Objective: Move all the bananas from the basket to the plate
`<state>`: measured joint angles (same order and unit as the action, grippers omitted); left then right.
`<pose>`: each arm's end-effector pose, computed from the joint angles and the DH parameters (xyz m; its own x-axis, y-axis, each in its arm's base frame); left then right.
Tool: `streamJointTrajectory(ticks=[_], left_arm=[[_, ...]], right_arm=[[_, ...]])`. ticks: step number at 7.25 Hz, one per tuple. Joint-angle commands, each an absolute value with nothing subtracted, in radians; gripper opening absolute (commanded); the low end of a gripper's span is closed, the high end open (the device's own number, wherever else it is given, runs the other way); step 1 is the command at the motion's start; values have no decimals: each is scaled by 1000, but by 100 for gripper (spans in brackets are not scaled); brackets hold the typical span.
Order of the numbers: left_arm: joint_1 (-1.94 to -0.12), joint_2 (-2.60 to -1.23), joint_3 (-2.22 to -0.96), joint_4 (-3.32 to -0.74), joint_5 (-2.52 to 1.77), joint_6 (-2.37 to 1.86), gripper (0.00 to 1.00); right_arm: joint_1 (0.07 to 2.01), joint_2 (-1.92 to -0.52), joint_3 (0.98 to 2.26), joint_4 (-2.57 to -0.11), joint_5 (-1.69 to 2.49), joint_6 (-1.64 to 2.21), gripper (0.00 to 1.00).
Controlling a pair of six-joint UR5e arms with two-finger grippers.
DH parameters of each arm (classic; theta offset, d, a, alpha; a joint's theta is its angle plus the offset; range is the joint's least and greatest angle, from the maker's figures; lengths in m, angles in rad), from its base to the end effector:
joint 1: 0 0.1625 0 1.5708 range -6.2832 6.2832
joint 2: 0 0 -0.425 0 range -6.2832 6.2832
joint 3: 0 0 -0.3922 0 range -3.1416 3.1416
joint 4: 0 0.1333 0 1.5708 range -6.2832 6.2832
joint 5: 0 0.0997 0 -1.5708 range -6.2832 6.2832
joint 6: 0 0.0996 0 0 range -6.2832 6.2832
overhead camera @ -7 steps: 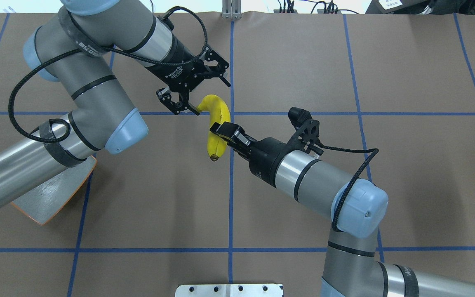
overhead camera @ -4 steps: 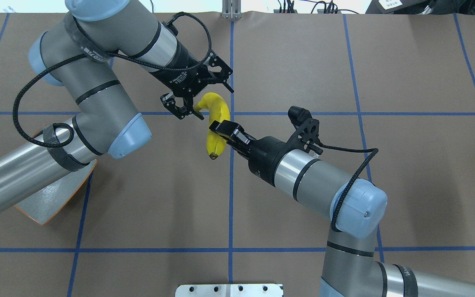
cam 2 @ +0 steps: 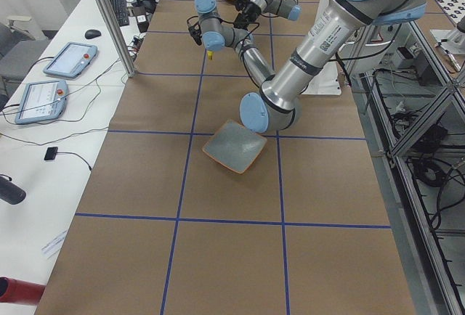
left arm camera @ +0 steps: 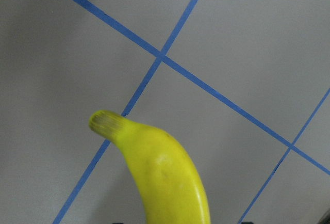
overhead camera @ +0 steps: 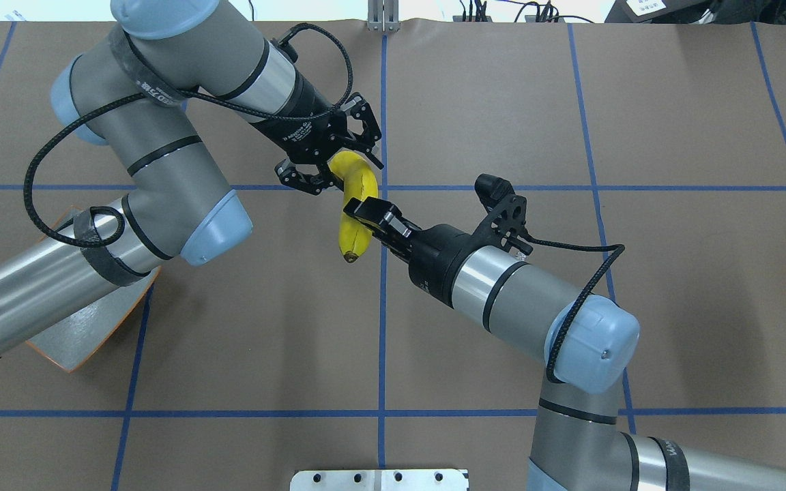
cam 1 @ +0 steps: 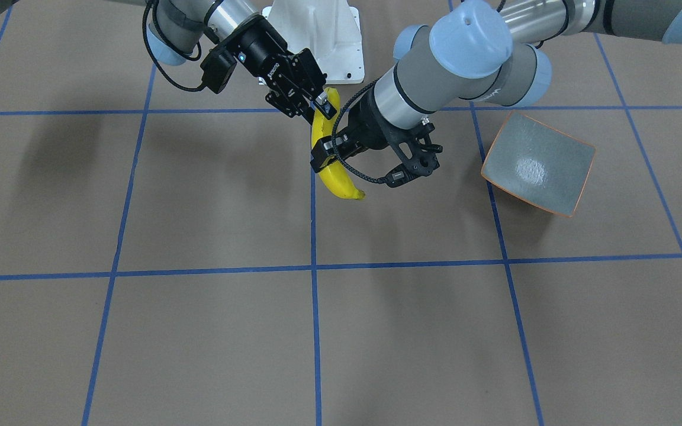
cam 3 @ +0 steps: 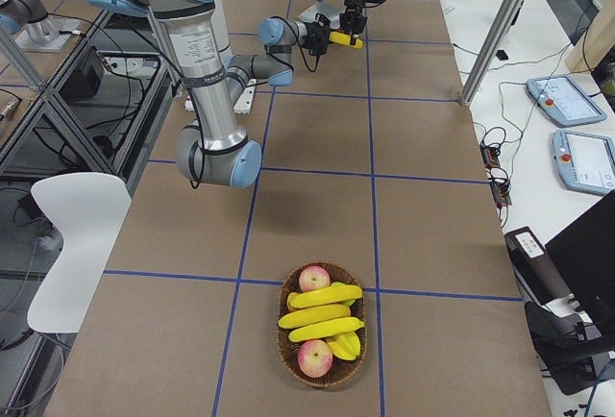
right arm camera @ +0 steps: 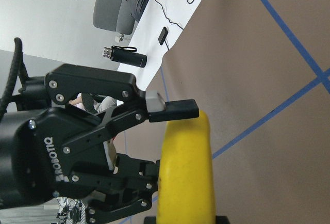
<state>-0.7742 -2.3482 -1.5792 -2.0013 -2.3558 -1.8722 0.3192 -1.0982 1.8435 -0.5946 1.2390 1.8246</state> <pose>0.4394 -0.5176 0.1189 0.2309 -0.5195 -0.8227 0.0934 0.8535 -0.5127 -0.4795 -0.3330 0.1622 -0.2892 0.1544 0.9447 -0.5474 0.7829 -0.2956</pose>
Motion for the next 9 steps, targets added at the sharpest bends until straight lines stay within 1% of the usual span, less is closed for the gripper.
streamJointTrajectory(ticks=[1,3,4,5,7,8,9], left_arm=[[-772,-2347,-1582,-2000,-2356,-1867,0],[-773,-2336,-1582,-1999,-2356,-1836,0],[-776,-2285,-1607,-1997,-2356,-1782,0],[-782,-2187,-1677,-1996,-2355,-1697,0],[-837,-2045,-1765,-1993,-2342,-1608,0],[-842,-1943,-1820,-1993,-2318,-1577,0],[-845,-1822,-1886,-1988,-2274,-1434,0]], right_arm=[[319,-1107,1844,-589,1239,1804,100],[325,-1121,1848,-536,1239,1802,100],[328,-1178,1851,-473,1239,1798,100],[330,-1231,1845,-407,1239,1795,100],[333,-1320,1842,-341,1236,1793,100],[342,-1340,1844,-341,1236,1777,100],[350,-1368,1845,-338,1236,1735,100]])
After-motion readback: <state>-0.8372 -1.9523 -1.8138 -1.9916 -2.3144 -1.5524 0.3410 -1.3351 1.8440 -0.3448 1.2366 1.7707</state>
